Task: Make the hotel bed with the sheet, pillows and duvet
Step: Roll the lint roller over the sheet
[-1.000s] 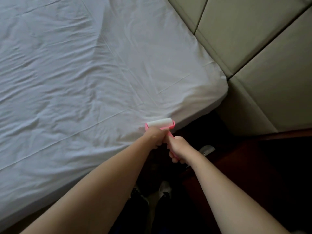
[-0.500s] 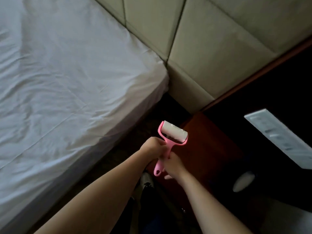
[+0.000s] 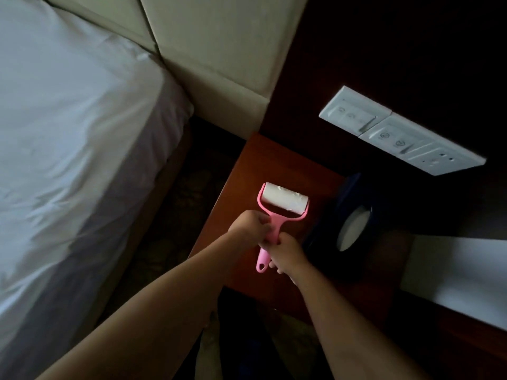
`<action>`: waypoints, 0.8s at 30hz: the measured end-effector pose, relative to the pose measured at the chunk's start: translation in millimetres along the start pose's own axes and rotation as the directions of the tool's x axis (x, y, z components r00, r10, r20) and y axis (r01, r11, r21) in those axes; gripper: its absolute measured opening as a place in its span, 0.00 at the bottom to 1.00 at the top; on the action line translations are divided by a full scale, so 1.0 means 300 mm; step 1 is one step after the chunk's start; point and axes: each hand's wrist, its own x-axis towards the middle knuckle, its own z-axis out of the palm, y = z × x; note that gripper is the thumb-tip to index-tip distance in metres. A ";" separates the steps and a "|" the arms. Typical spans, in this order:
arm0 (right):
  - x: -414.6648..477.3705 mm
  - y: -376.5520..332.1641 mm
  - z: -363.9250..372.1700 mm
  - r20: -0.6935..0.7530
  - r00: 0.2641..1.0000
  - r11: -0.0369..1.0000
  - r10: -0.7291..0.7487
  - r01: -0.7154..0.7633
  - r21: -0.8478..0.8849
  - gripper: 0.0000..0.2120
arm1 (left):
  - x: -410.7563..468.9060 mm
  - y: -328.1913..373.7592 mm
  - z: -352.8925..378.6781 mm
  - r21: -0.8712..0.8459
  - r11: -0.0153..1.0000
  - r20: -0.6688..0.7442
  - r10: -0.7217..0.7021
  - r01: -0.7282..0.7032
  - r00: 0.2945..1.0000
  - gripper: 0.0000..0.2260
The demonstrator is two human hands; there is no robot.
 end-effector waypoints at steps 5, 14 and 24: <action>0.047 0.021 -0.002 0.026 1.000 1.000 0.006 -0.006 -0.004 0.12 | 0.051 -0.014 0.044 0.011 1.000 -0.010 -0.012 0.013 1.000 0.08; 0.108 0.048 0.009 0.022 0.999 0.999 0.045 -0.045 -0.009 0.15 | 0.108 -0.039 0.094 -0.044 0.997 -0.072 -0.058 0.055 0.996 0.12; 0.035 -0.024 -0.037 -0.133 0.991 1.000 0.001 -0.005 -0.027 0.19 | 0.007 -0.004 0.032 -0.063 0.997 -0.197 -0.051 0.039 0.979 0.13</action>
